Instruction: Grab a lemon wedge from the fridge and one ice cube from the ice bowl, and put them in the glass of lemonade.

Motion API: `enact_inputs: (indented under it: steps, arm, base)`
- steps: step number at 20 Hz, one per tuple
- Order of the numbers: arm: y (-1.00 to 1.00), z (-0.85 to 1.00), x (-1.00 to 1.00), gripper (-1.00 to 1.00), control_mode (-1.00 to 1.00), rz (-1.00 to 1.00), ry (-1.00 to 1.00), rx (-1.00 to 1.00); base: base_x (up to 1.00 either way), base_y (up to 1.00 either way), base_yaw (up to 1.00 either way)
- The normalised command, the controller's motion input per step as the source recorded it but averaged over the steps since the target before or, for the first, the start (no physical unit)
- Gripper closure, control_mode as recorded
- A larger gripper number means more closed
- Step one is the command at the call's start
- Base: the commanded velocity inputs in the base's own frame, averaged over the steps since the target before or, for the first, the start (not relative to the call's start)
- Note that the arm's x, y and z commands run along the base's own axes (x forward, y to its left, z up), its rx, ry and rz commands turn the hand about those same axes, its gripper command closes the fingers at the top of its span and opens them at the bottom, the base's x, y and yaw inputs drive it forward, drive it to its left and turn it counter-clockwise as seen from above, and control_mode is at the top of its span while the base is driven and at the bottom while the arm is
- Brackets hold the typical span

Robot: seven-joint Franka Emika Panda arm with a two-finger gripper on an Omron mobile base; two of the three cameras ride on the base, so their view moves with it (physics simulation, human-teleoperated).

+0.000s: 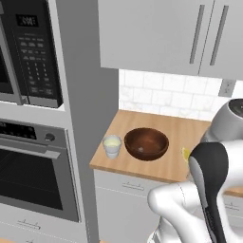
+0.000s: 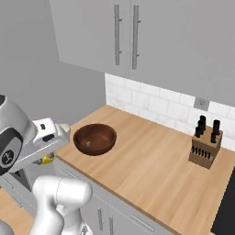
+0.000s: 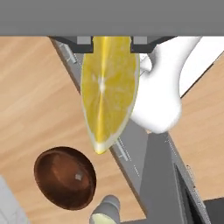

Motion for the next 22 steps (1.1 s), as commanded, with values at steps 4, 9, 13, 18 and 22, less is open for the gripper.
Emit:
enact_inputs:
  steps: [4,9,13,18,22]
  arm:
    - [0.0,0.39,0.18,1.0,-1.0,0.49,0.0,-0.21]
    - [0.0,0.15,0.08,1.0,-1.0,0.55,-0.01,-0.21]
    - [0.0,0.0,0.0,1.0,-1.0,0.62,-0.07,-0.25]
    - [0.0,0.0,0.0,1.0,-1.0,0.61,-0.03,-0.26]
    - [0.0,0.01,0.13,1.0,-1.0,0.55,-0.03,-0.28]
  base:
    - [0.0,0.0,0.0]
    - [0.0,0.0,0.0]
    - [0.0,0.0,0.0]
    - [0.0,0.0,0.0]
    - [0.0,0.0,0.0]
